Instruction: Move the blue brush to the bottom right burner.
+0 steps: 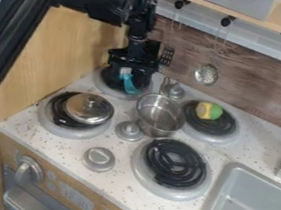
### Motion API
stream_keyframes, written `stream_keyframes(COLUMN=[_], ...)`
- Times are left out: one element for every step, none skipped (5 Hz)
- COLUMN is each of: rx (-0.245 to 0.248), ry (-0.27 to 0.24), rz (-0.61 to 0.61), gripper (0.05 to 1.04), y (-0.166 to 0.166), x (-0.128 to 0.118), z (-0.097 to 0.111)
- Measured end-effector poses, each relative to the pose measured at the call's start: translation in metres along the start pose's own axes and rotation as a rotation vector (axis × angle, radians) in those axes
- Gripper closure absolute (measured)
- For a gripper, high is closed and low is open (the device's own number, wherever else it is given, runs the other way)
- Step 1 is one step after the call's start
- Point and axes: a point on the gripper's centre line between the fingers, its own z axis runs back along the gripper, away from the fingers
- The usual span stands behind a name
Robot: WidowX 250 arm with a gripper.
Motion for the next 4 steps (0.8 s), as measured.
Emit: stream_keyframes(rx=[0.011, 0.043, 0.07, 0.071], ry=[0.04, 0.065, 0.088, 0.092], rz=[-0.005, -0.007, -0.008, -0.021], gripper=[0.084, 0.084, 0.146, 0.446], y=[0.001, 0.005, 0.006, 0.005], x=[-0.006, -0.009, -0.009, -0.008], z=[-0.018, -0.028, -0.036, -0.037])
